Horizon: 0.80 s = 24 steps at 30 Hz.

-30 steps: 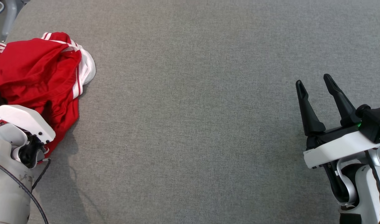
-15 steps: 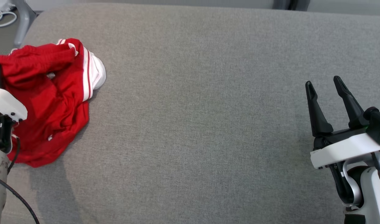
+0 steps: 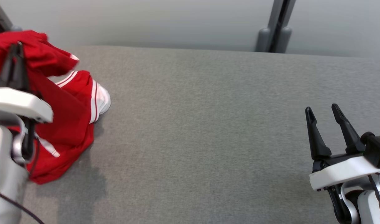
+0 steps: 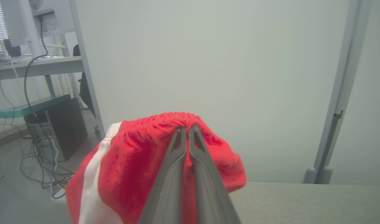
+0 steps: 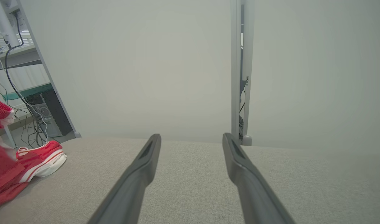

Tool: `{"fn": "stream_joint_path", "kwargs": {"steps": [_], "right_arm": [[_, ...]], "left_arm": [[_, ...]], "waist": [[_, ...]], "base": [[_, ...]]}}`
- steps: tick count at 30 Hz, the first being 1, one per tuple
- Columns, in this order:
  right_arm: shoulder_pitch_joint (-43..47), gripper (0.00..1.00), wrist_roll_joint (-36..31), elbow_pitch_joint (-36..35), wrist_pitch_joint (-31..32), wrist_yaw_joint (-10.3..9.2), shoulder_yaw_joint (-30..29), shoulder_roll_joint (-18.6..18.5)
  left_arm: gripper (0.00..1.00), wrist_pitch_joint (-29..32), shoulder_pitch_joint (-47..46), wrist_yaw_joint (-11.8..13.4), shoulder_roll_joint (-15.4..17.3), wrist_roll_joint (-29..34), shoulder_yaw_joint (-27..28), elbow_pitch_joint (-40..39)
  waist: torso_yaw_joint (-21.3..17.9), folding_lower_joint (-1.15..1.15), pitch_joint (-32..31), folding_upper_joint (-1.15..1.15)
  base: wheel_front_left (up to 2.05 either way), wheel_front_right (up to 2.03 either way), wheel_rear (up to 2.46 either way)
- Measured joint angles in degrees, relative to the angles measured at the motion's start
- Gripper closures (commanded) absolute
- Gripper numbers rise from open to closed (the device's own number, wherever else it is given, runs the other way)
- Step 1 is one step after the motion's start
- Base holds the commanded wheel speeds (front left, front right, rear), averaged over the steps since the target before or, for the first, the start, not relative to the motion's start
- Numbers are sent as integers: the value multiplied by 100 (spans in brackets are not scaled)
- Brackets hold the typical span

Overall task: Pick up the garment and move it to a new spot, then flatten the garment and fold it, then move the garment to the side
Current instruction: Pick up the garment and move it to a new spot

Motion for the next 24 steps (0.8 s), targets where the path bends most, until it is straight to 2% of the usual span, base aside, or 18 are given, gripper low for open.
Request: {"fn": "stream_joint_path", "kwargs": {"steps": [6,9,16,24], "right_arm": [[182,0,31,-116,25,0,-19,60],[193,0,35,-167,53,0,-9,75],[95,0,85,-224,52,0,64,102],[-14,0,178,-113,-55,0,105,115]], "left_arm": [[100,688,1377,657,-45,118,-233,-2282],[100,934,1747,787,-105,133,-412,-2934],[100,1165,1773,789,-318,124,-771,-3212],[100,1311,1162,392,-845,312,-1619,-2681]], "waist": [[-397,0,-187,0],[-635,0,-196,0],[-1209,0,-94,0],[-2172,0,143,0]], "base": [[0,0,0],[0,0,0],[0,0,0],[0,0,0]]}}
